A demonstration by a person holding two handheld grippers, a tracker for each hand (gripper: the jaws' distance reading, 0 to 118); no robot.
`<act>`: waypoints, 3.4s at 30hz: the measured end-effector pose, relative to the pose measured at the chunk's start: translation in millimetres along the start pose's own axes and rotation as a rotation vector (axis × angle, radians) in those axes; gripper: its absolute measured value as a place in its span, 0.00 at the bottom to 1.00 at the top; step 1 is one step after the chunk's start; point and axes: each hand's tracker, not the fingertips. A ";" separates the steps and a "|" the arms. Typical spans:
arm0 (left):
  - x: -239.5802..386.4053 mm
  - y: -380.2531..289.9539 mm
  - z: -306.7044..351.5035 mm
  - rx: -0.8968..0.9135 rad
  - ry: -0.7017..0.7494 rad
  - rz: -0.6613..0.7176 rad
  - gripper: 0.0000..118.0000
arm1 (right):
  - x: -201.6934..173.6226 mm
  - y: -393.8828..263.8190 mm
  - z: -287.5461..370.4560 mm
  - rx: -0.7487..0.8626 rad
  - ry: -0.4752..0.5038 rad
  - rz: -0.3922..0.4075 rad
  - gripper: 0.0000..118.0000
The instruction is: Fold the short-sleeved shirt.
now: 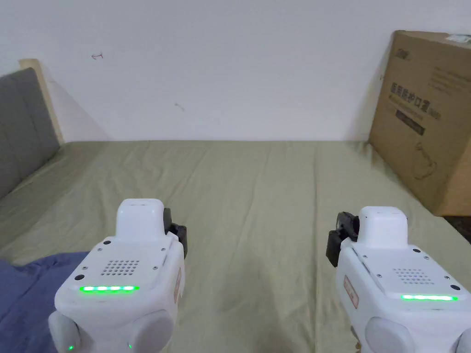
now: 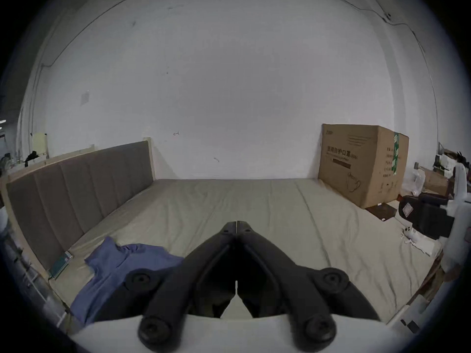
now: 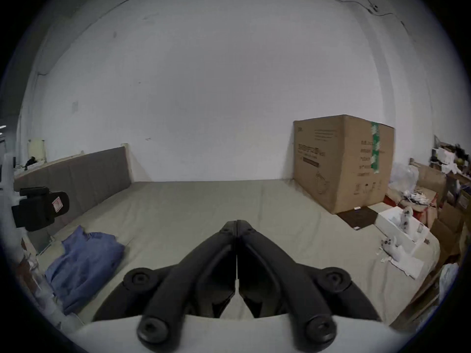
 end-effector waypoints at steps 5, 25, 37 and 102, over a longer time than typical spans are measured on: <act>-47.1 2.1 21.4 -0.007 0.150 0.031 0.00 | -49.9 7.4 -19.5 0.013 0.135 0.070 0.00; -169.1 -26.3 86.4 -0.160 0.537 0.139 0.00 | -194.0 -17.1 -42.5 -0.134 0.596 0.071 0.00; -212.1 -114.3 -42.6 -0.577 0.291 0.353 0.82 | -187.3 -51.8 -77.8 -0.288 0.516 0.077 0.00; 219.1 -193.1 -101.5 -1.000 -0.674 -0.236 0.04 | 148.2 -53.2 11.8 -0.335 -0.291 -0.169 0.00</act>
